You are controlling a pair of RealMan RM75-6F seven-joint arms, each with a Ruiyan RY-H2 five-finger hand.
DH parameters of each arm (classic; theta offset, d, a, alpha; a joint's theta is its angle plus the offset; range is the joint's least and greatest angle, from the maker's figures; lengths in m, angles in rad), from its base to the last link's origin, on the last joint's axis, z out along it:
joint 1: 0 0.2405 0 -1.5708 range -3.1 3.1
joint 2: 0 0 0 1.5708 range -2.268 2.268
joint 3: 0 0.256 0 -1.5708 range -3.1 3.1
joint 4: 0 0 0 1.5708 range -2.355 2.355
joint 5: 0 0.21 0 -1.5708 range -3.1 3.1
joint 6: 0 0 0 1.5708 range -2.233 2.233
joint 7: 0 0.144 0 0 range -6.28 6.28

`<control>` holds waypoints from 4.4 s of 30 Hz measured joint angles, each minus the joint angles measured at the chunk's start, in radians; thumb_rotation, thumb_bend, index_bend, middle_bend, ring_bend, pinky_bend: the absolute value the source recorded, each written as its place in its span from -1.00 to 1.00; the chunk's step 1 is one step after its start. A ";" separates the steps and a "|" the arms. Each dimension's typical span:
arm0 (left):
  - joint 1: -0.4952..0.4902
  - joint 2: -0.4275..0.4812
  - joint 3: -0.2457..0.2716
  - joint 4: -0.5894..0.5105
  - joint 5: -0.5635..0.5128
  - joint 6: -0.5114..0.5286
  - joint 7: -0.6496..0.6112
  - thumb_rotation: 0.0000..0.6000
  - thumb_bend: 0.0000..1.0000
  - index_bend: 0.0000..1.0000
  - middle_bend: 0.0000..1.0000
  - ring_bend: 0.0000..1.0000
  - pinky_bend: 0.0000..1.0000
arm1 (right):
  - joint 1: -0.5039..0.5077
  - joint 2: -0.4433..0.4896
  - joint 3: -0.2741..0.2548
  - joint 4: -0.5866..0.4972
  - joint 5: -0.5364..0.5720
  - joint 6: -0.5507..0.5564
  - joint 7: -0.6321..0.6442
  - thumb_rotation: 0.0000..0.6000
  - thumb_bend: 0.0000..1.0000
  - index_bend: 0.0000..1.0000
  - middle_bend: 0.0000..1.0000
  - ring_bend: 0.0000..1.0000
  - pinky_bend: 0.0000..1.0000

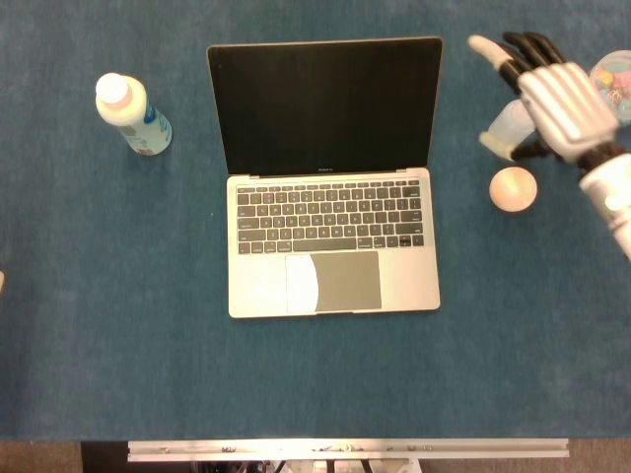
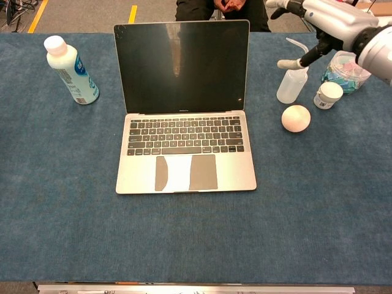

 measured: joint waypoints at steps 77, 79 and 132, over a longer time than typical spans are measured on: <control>0.010 0.008 -0.018 -0.015 -0.015 0.000 0.020 1.00 -0.51 -0.55 -0.68 -0.81 -0.84 | 0.170 -0.071 -0.064 0.066 0.059 -0.064 0.066 1.00 -0.55 -0.88 -0.59 -0.78 -0.68; 0.010 0.007 -0.018 -0.014 -0.014 -0.001 0.021 1.00 -0.51 -0.55 -0.68 -0.81 -0.84 | 0.160 -0.063 -0.070 0.046 0.042 -0.049 0.067 1.00 -0.55 -0.88 -0.59 -0.78 -0.68; -0.051 -0.040 -0.035 0.013 0.010 -0.041 0.044 1.00 -0.51 -0.55 -0.68 -0.81 -0.83 | -0.500 0.302 -0.304 -0.166 -0.158 0.663 -0.062 1.00 -0.55 -0.88 -0.55 -0.78 -0.68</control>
